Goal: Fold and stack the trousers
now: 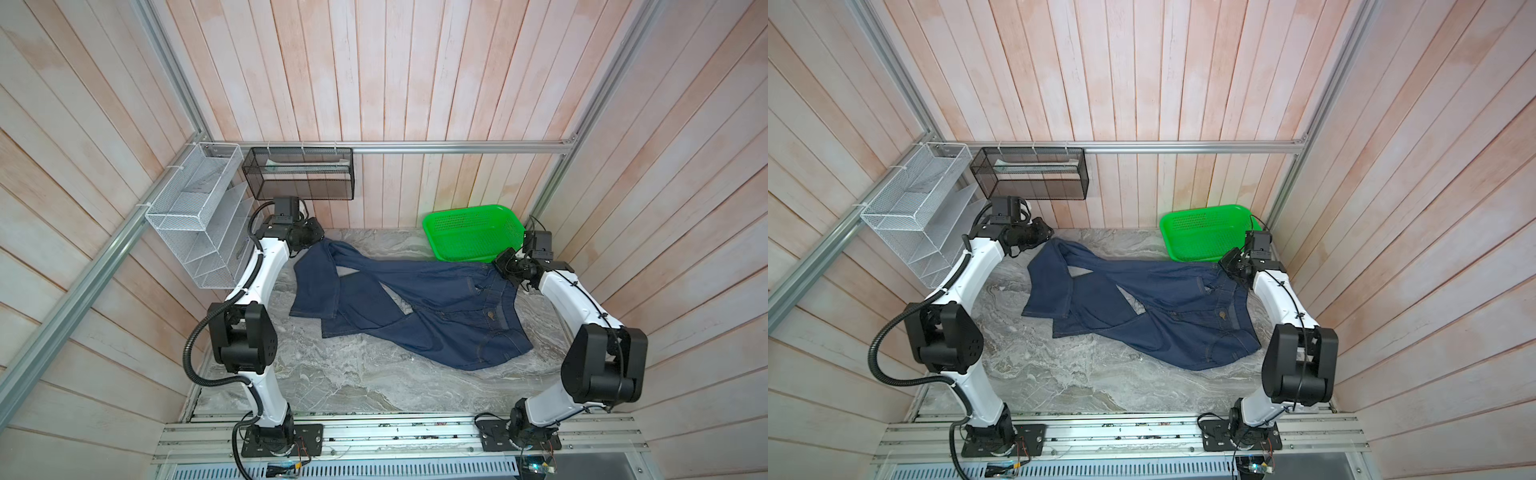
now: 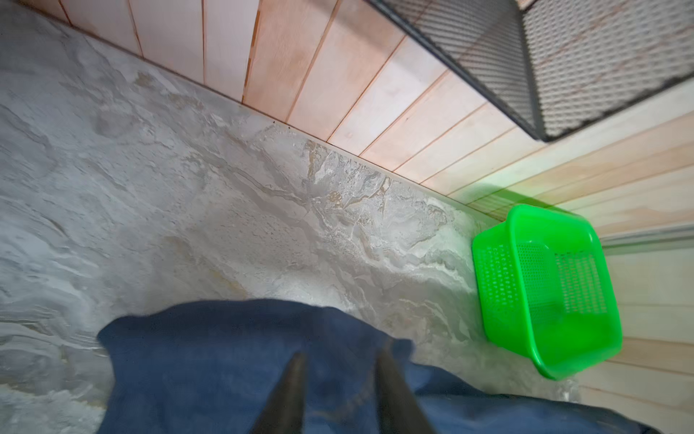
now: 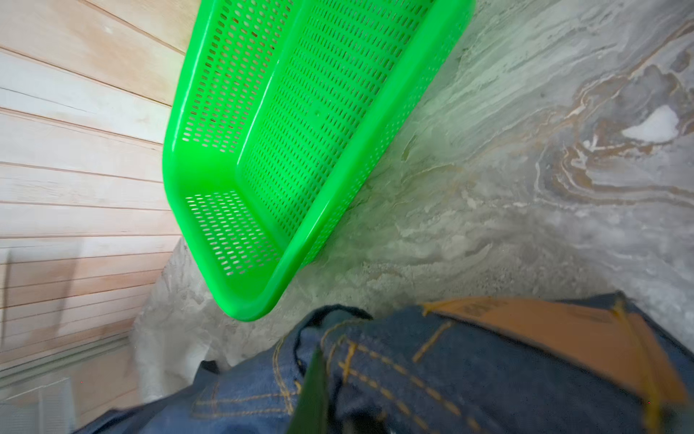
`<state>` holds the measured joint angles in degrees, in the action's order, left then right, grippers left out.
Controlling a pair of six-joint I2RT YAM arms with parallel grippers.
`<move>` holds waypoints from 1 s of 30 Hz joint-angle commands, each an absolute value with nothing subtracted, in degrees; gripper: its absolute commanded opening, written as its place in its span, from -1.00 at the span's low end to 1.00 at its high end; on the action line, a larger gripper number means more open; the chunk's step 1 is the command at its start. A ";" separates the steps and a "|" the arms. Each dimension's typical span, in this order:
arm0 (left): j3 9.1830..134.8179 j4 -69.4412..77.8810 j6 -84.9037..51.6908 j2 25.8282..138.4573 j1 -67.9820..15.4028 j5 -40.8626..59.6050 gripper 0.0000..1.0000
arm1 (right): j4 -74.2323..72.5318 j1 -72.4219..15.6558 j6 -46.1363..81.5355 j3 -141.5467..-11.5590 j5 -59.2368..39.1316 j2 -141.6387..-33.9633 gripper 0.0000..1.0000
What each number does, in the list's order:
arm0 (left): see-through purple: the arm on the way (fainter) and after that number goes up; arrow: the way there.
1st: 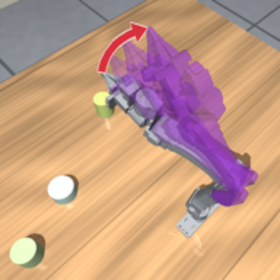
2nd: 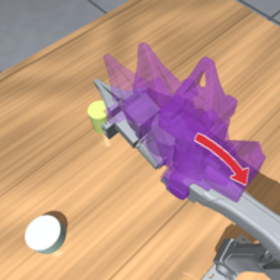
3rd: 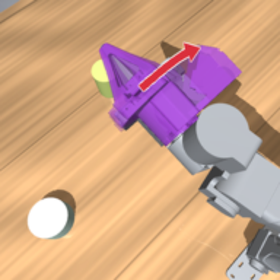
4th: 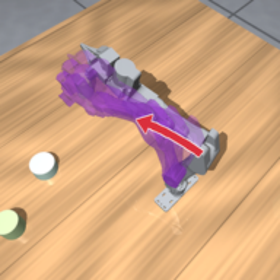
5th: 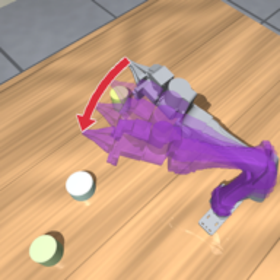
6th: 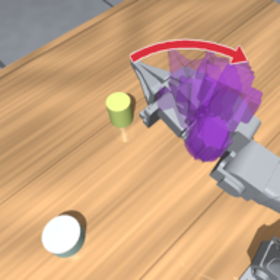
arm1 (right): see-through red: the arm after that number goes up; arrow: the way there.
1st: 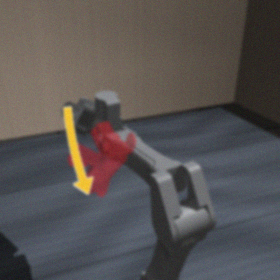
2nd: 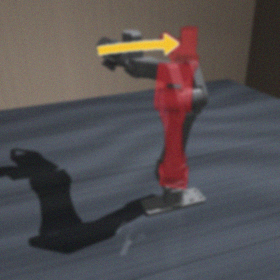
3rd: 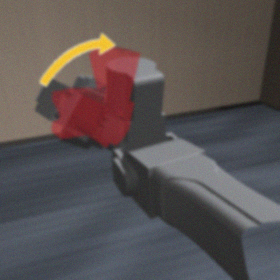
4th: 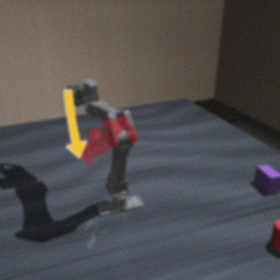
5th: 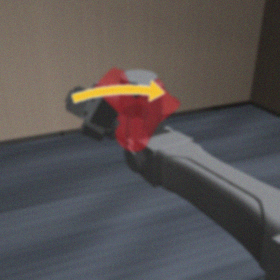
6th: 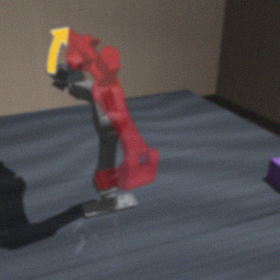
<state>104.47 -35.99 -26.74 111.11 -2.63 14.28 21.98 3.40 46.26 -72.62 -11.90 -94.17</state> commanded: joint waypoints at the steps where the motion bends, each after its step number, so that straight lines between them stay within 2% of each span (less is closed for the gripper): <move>1: 107.63 -37.17 -26.89 114.92 -2.47 15.59 0.04 | 24.44 3.82 44.26 -76.28 -12.06 -97.65 -0.34; 4: 106.42 -36.66 -27.09 113.17 -2.50 15.24 0.23 | 25.79 3.87 43.39 -77.04 -11.26 -96.45 -0.01; 6: 103.62 -36.32 -26.53 109.74 -2.49 14.60 0.30 | 27.84 3.76 42.51 -77.09 -9.14 -93.24 0.10; 10: 91.31 -35.10 -25.84 99.40 -2.61 15.27 0.31 | 32.62 3.72 41.38 -74.30 -7.64 -85.61 0.12; 13: 76.21 -32.40 -26.49 90.43 -3.52 17.03 0.31 | 35.12 3.68 41.52 -68.68 -8.65 -79.67 0.12; 20: 48.87 -27.43 -31.62 78.17 -13.07 17.08 0.33 | 36.08 1.60 42.71 -54.73 -10.76 -70.43 0.05; 25: 39.55 -23.78 -34.42 76.55 -14.49 16.34 0.34 | 33.83 0.21 43.77 -46.87 -11.60 -68.19 0.03; 30: 37.65 -21.28 -34.23 79.10 -14.57 13.73 0.34 | 30.74 -1.24 45.05 -41.99 -11.52 -68.20 0.00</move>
<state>37.69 -26.24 -33.50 78.70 -14.39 16.10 32.93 -0.58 43.94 -43.24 -11.09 -68.84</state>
